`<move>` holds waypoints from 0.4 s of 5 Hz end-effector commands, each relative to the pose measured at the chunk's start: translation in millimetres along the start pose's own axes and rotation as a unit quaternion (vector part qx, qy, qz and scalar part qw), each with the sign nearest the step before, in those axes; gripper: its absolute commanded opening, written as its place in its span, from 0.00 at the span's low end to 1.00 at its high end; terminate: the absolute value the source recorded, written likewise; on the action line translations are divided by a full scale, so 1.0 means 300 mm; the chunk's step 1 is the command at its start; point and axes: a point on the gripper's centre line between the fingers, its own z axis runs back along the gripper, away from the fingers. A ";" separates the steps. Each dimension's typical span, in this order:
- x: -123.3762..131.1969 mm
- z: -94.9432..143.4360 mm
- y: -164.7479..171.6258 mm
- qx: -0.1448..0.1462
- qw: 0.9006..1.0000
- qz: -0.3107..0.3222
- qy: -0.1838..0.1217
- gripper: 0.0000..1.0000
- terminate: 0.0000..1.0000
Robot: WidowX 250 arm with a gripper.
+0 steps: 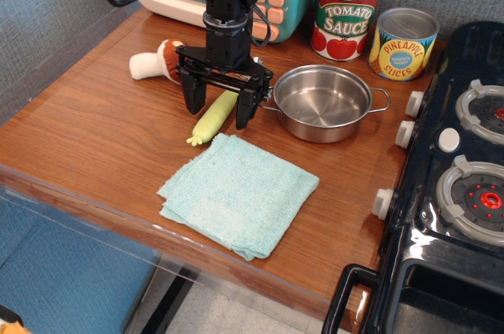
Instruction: Move the spoon to the left of the mushroom
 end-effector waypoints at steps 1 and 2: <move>0.040 0.038 -0.024 0.006 0.999 0.002 -0.040 0.00 0.00; 0.031 0.113 -0.003 0.003 0.998 -0.007 -0.069 0.00 0.00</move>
